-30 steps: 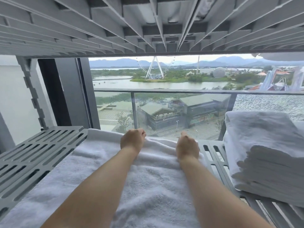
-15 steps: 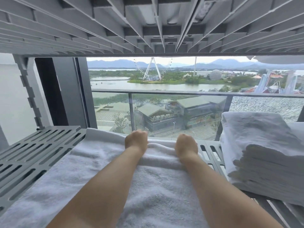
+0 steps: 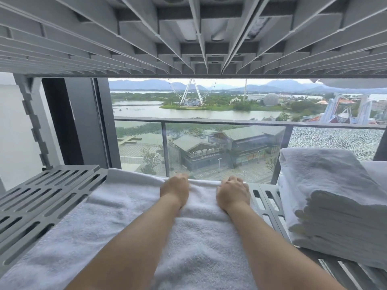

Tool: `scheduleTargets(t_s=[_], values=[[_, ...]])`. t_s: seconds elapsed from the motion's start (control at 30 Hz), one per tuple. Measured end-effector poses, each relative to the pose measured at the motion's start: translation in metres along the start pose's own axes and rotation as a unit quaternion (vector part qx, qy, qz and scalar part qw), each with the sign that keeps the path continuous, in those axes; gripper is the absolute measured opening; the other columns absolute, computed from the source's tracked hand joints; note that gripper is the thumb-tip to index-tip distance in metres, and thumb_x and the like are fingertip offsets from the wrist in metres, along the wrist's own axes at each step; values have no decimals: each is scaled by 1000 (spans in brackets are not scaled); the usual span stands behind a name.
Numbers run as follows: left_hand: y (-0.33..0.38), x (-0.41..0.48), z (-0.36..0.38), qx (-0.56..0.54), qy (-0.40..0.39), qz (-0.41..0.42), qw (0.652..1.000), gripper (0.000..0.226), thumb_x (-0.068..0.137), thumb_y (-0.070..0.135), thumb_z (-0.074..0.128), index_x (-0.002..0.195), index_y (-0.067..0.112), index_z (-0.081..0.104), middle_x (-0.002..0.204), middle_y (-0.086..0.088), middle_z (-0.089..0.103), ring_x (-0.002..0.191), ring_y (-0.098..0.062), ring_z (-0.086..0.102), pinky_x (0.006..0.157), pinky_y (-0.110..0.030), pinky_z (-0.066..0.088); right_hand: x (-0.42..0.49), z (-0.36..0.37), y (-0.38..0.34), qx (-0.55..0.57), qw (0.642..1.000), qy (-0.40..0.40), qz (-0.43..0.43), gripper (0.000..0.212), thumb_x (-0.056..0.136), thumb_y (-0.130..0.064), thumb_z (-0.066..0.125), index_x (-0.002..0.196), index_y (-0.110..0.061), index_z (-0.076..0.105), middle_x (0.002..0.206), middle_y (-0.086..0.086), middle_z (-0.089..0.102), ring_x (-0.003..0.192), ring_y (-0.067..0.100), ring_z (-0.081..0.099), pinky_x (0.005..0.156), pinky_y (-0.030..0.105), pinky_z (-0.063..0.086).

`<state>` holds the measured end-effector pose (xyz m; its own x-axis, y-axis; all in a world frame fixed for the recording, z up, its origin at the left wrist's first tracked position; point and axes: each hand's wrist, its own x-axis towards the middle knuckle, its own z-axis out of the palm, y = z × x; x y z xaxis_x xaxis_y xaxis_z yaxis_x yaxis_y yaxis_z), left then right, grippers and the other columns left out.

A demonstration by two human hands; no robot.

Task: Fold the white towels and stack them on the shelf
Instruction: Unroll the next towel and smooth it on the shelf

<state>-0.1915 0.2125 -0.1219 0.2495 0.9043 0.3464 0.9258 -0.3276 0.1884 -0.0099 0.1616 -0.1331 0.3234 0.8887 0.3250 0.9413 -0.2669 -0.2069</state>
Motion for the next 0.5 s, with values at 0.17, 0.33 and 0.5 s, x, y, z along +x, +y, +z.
scheduleTargets(t_s=[0.17,0.33,0.5], values=[[-17,-10,-2,34,-41,-38,998,47,101,12,30,146,22,43,158,-7,37,146,-27,32,113,-47,35,0,2,3,8,995,-88,43,55,100,-20,25,152,-6,34,158,12,34,146,29,27,122,47,18],[-36,-21,-10,53,-83,-97,990,56,105,44,22,157,25,25,166,-9,15,153,-27,11,122,-49,17,3,0,4,7,985,-146,89,77,101,-51,12,157,-1,-1,166,16,-5,154,28,-4,125,44,-2],[-75,-36,-28,95,-169,-152,969,65,100,59,13,159,35,-4,167,-3,-9,153,-30,-9,122,-56,-4,-3,-4,-15,32,997,-42,-63,63,104,-38,26,155,-1,24,165,14,19,154,26,10,126,41,3]])
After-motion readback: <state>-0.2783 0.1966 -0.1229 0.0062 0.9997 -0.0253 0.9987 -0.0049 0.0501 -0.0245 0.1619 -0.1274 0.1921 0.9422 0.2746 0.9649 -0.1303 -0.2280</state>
